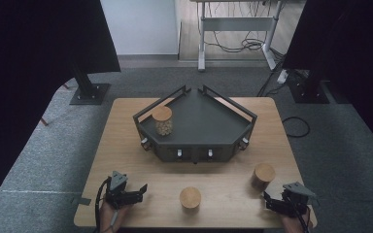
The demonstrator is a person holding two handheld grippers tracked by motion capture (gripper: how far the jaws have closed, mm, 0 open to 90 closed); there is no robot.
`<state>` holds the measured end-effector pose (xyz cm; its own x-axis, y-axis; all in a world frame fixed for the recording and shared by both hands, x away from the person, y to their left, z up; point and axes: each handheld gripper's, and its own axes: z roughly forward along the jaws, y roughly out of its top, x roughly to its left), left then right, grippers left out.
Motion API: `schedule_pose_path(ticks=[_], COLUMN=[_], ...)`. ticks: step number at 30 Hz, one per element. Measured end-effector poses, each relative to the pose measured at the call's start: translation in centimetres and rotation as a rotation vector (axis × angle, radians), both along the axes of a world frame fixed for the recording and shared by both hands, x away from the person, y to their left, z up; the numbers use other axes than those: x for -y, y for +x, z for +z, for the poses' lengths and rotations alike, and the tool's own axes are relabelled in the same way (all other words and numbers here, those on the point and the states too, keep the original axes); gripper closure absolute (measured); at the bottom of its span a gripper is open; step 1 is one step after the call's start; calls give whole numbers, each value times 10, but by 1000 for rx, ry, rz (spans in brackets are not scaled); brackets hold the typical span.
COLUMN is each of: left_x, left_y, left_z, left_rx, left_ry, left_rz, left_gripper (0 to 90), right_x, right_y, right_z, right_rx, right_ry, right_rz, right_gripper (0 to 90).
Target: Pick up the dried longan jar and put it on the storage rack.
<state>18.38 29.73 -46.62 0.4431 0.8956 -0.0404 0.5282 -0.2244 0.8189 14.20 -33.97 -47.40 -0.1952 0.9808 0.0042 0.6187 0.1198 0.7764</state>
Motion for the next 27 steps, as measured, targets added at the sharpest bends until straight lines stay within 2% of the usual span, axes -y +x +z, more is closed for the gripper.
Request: schedule_pose_path(ticks=[13, 27], left_x=[4, 6], left_y=[6, 11], left_z=[0, 1], left_rx=[-36, -68], left_ry=[52, 83], left_rz=[5, 16], left_gripper=[53, 54], right_x=[-3, -5], right_y=[-7, -12], right_z=[4, 8], right_rx=[37, 53], right_ry=[-5, -4], right_rz=[6, 6], right_gripper=[29, 35])
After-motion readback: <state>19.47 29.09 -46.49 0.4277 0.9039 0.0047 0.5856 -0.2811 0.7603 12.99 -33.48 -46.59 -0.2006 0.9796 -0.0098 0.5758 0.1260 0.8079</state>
